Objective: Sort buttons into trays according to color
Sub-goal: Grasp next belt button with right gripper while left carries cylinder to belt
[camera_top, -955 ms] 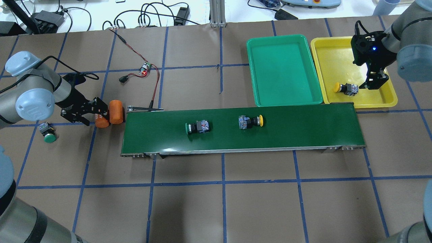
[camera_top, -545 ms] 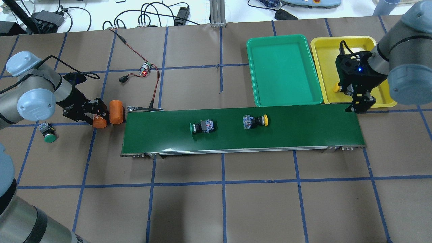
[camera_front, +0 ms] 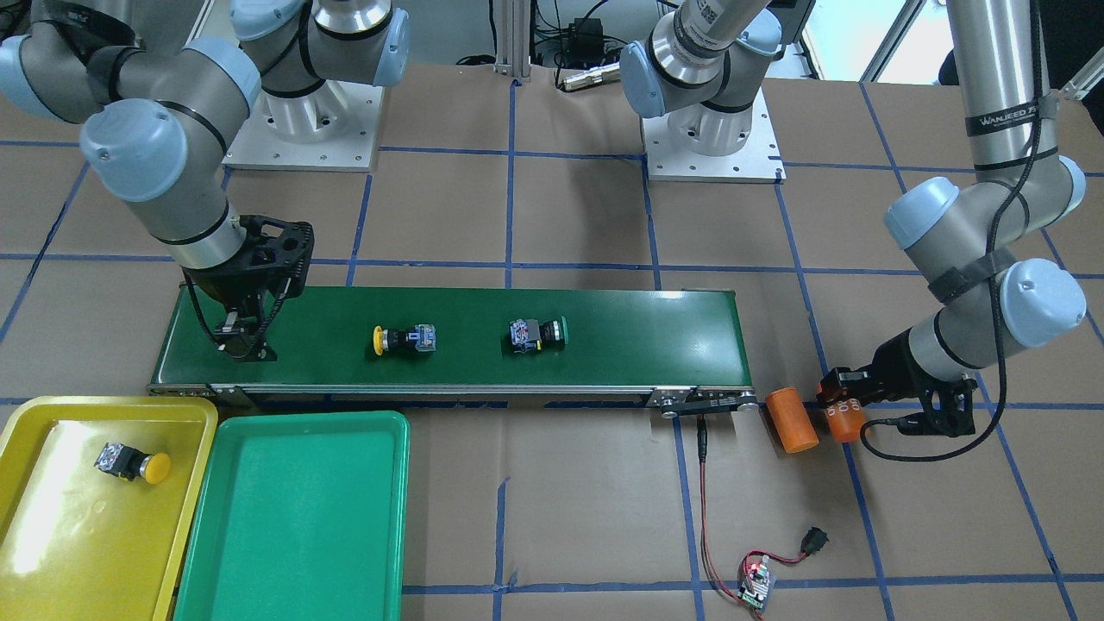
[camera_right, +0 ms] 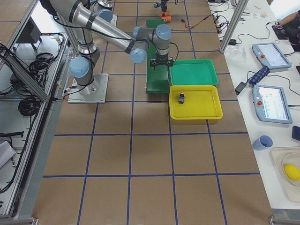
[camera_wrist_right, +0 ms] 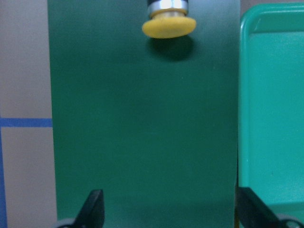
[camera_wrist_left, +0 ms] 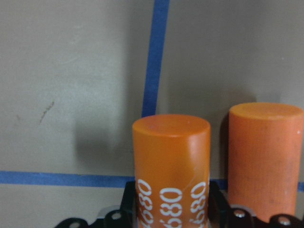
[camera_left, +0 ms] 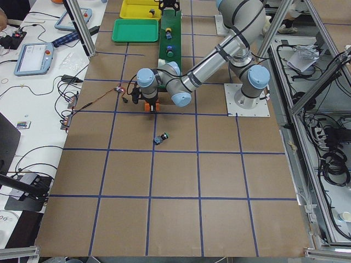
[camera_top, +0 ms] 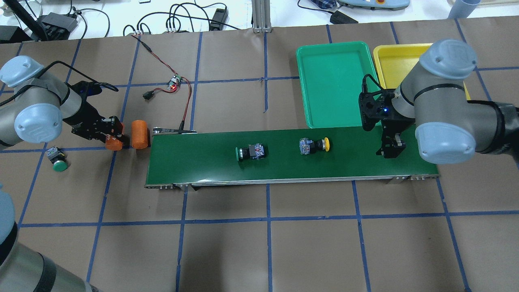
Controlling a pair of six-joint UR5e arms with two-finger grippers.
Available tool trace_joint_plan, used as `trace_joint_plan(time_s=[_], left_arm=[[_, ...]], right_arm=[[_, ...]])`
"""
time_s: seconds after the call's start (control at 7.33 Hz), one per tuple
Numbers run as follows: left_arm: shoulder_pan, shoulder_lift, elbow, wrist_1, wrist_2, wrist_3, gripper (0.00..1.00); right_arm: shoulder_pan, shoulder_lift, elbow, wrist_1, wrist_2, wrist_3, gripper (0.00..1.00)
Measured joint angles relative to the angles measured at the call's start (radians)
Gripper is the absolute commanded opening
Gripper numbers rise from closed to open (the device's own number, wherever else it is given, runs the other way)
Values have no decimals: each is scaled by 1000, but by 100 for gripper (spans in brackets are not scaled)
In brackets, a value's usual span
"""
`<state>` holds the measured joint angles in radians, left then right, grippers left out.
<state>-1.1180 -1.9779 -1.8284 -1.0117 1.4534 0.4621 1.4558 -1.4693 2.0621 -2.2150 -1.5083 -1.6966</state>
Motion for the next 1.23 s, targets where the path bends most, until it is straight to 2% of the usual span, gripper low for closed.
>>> trace_joint_plan(time_s=[0.27, 0.55, 0.95, 1.09, 1.23], left_arm=[[-11, 51, -4, -20, -3, 152, 0], [-76, 157, -8, -140, -4, 329, 0], [-271, 299, -70, -237, 1, 636, 0], [-352, 328, -95, -238, 11, 719, 0], [-430, 336, -109, -230, 35, 784, 0]], right_arm=[[61, 10, 25, -64, -28, 42, 100], [107, 20, 29, -80, -34, 93, 100], [175, 61, 18, -141, -36, 188, 100], [185, 75, 11, -158, -37, 208, 92], [191, 85, 5, -164, -38, 217, 61]])
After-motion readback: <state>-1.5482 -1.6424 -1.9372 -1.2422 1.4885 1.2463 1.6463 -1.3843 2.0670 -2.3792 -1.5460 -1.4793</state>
